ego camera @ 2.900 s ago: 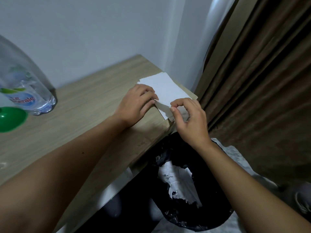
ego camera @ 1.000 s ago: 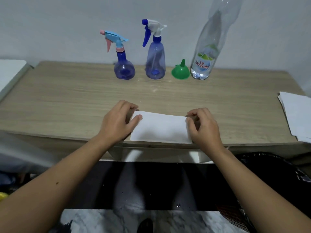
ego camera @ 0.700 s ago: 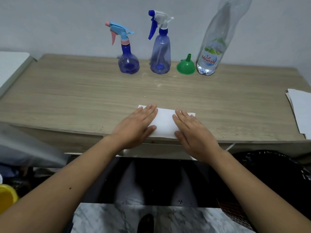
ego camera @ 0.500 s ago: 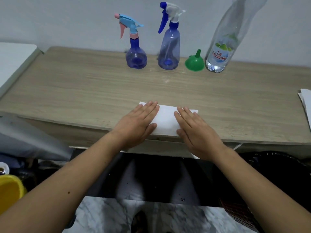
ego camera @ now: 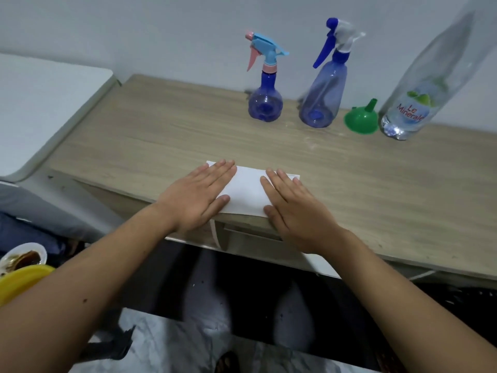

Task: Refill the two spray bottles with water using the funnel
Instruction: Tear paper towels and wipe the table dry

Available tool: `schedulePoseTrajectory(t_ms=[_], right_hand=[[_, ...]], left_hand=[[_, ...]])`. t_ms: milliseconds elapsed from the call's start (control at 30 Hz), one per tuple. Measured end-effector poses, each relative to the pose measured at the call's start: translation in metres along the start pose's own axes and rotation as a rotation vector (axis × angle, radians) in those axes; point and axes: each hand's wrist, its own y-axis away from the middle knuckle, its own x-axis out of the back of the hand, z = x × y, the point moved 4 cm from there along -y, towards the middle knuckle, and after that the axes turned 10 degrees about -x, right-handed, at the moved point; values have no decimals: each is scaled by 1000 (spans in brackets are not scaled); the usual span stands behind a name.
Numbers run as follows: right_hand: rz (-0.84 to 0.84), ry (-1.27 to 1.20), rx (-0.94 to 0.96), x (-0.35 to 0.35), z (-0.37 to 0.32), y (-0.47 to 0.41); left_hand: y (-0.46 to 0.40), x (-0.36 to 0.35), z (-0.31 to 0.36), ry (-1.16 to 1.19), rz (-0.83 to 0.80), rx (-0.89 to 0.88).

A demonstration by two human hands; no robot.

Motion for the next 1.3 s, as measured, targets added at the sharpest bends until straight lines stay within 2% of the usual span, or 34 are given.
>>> schedulePoseTrajectory(t_ms=[300,633,900,1300], right_hand=[[-31,-32,5,5,0,-65],[-12,-50,-97,8,17,-113],[-28,-59,-188,16,45,-109],[-69,-82,-309,27,115,-61]], left_hand=[[-22,6,-55,22,-49,60],[-71,13,-98,16,-97,56],[-107,14,-84,12,-105,46],[-155,6,-27,20,-96,55]])
